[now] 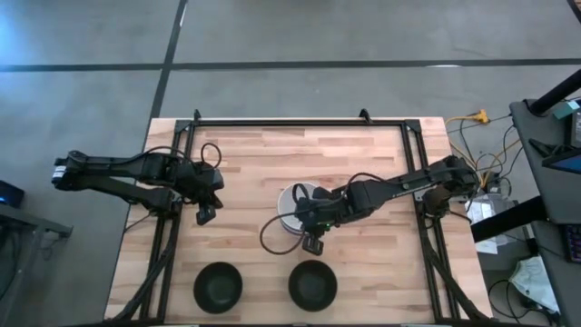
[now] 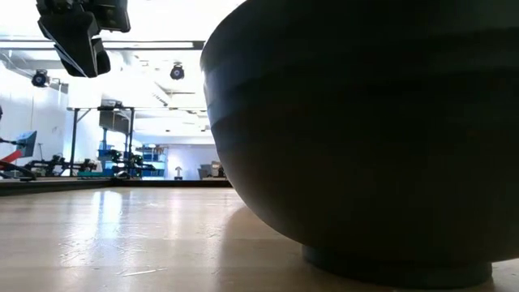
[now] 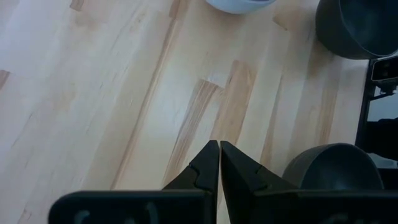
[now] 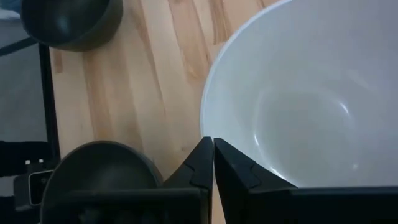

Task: Nest bowls inside each other
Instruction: Stack the white bowl on the black bowl, then stack the black bowl on the white bowl

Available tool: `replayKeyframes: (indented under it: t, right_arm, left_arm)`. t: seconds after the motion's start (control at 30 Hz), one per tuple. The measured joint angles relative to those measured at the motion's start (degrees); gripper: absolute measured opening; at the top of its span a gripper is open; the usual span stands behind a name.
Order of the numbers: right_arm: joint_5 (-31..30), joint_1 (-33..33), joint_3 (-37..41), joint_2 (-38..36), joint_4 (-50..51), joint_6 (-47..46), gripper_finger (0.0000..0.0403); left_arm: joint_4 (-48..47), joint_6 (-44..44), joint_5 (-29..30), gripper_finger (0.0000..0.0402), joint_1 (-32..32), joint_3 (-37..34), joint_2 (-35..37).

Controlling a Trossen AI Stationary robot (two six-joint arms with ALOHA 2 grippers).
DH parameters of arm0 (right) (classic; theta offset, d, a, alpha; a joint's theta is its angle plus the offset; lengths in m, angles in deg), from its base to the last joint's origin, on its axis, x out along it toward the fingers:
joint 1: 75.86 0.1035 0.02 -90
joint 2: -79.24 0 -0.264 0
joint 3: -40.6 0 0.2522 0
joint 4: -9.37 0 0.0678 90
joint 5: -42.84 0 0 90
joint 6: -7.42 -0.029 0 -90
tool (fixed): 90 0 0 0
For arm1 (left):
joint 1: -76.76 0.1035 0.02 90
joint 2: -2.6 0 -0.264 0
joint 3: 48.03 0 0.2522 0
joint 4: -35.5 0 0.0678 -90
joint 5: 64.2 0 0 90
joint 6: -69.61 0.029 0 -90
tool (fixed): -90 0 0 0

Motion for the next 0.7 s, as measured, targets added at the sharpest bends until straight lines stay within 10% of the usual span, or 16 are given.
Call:
replayKeyframes:
  t: [0.4,0.7]
  right_arm:
    - [-6.12,3.33,-1.21,-7.85,9.78,-2.32,0.0009]
    - [-9.56,16.82,19.44,-20.99,-2.76,-22.5,0.0009]
  left_arm:
    - [0.03,-0.32,-0.03,0.0,0.01,0.0,0.0]
    - [0.01,-0.31,-0.04,0.0,0.0,-0.09,-0.67]
